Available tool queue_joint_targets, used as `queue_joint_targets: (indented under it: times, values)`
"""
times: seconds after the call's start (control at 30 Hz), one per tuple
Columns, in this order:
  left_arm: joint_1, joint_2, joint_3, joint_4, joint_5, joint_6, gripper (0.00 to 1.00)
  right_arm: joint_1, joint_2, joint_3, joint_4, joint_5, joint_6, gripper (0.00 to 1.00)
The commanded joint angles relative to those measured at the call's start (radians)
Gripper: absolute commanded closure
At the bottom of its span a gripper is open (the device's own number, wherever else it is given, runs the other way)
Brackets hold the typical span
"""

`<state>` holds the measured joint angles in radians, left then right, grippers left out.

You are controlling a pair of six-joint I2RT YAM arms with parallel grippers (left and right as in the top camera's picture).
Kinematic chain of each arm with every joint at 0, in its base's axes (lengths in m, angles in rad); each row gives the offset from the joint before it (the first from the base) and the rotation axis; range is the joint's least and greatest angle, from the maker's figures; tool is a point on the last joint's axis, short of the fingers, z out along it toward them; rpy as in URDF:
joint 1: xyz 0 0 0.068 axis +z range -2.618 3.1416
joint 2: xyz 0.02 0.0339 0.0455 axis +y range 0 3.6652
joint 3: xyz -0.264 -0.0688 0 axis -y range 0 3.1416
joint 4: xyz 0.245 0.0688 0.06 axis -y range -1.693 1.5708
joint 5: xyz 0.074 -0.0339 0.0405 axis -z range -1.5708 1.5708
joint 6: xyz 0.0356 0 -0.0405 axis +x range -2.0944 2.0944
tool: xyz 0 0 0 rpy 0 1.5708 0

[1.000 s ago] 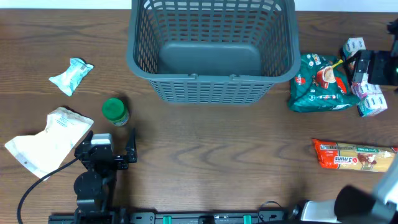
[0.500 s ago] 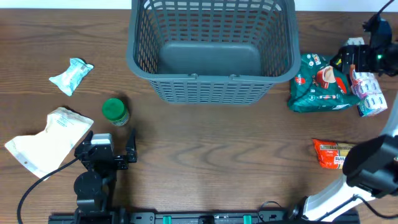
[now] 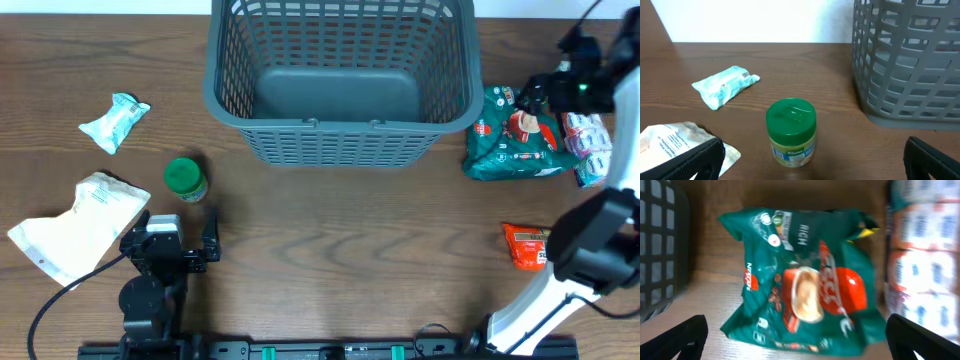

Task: Pack container
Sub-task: 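Move the right gripper over the green Nescafé pouch, then lower the right gripper and grasp the green Nescafé pouch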

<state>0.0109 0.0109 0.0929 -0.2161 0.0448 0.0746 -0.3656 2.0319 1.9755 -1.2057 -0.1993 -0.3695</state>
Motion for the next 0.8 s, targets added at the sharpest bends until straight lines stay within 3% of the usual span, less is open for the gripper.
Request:
queue_joint_targets:
  times: [0.0, 0.4, 0.77]
  values:
    - [-0.001, -0.007, -0.024, -0.007, -0.011, -0.009, 0.01, 0.026, 0.047, 0.008, 0.01, 0.02, 0.02, 0.01]
    - [-0.001, -0.007, -0.024, -0.007, -0.011, -0.009, 0.01, 0.025, 0.106, -0.029, 0.062, 0.091, 0.108, 0.01]
    - [-0.001, -0.007, -0.024, -0.007, -0.011, -0.009, 0.01, 0.034, 0.106, -0.248, 0.186, 0.095, 0.13, 0.01]
